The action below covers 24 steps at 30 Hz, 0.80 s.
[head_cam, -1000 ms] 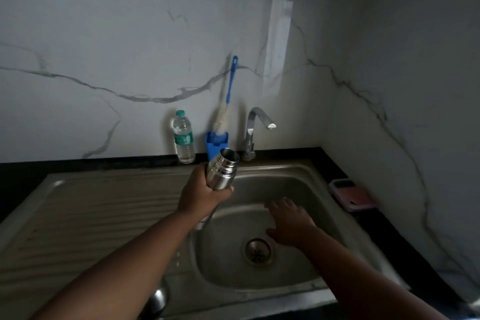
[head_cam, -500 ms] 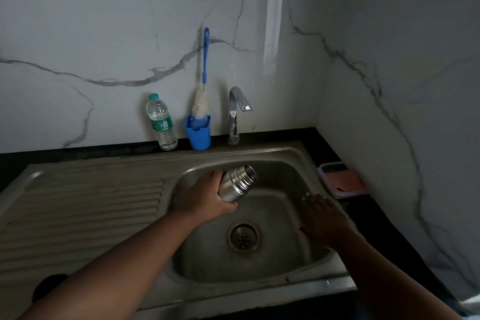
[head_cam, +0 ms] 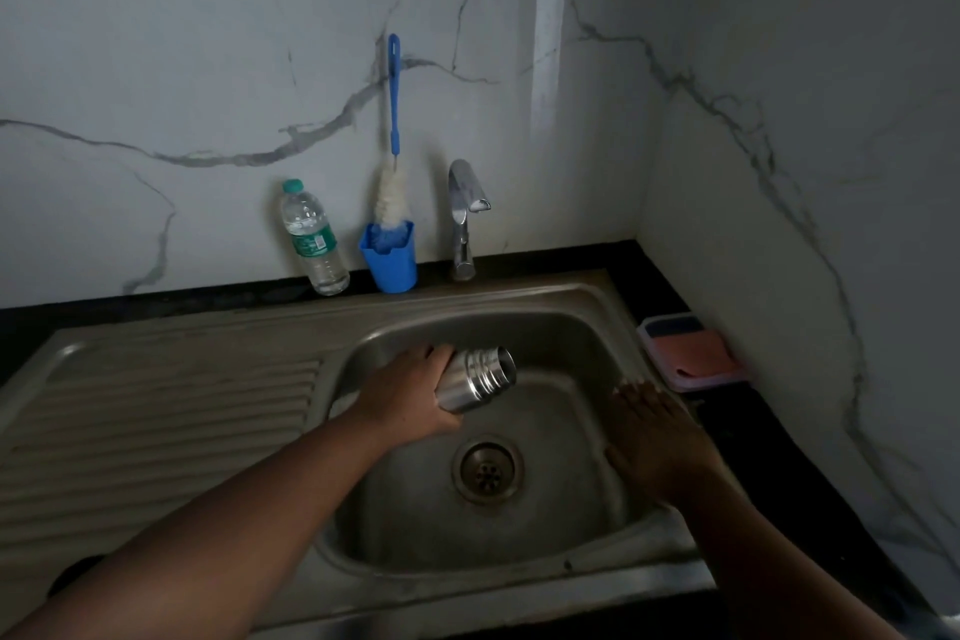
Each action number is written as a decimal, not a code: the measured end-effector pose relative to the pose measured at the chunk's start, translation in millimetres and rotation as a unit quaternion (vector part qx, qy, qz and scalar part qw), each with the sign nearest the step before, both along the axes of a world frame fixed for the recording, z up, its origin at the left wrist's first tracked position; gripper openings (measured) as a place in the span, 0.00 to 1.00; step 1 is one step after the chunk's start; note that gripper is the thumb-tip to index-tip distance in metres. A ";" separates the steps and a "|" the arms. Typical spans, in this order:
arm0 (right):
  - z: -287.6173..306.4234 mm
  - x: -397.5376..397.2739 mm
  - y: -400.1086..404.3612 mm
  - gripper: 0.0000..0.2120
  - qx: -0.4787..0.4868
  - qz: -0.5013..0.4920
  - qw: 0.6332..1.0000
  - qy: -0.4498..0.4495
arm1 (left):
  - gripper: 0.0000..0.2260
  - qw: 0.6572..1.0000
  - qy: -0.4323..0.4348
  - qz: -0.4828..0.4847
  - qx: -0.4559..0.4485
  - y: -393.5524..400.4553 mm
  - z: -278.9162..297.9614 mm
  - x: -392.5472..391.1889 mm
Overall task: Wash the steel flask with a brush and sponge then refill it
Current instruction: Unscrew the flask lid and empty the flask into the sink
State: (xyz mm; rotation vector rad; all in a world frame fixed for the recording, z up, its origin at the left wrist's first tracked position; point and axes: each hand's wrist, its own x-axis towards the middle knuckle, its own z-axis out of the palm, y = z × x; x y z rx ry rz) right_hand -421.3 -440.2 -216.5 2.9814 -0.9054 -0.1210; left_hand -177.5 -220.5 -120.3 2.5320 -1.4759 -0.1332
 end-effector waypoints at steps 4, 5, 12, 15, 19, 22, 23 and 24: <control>2.5 0.0 0.4 0.38 0.006 -0.014 1.000 -0.012 | 0.37 0.999 -0.009 -0.008 0.031 -2.7 -3.1 1.9; 1.9 -0.6 -0.4 0.37 0.011 -0.021 1.000 0.000 | 0.37 0.999 -0.011 -0.009 0.038 -3.3 -3.6 2.1; 5.4 -0.9 2.1 0.36 0.027 -0.017 0.999 -0.017 | 0.38 0.997 -0.027 -0.014 0.077 -9.3 -6.3 1.2; 6.6 -1.2 3.5 0.36 0.023 -0.014 1.000 -0.011 | 0.38 0.996 -0.026 -0.014 0.088 -11.1 -8.4 -1.4; 5.8 -1.1 4.5 0.37 0.017 -0.012 1.000 -0.009 | 0.39 0.995 -0.027 -0.009 0.097 -11.4 -12.9 -5.5; 4.7 -1.1 3.4 0.38 0.004 -0.011 1.000 -0.018 | 0.39 0.994 -0.040 -0.011 0.098 -11.5 -16.5 -7.3; 4.7 -1.2 3.6 0.38 0.003 -0.009 1.000 -0.020 | 0.39 0.994 -0.040 -0.011 0.099 -11.8 -17.1 -7.9; 5.2 -1.0 3.6 0.38 0.004 -0.007 1.000 -0.020 | 0.39 0.994 -0.038 -0.013 0.099 -12.2 -17.4 -8.3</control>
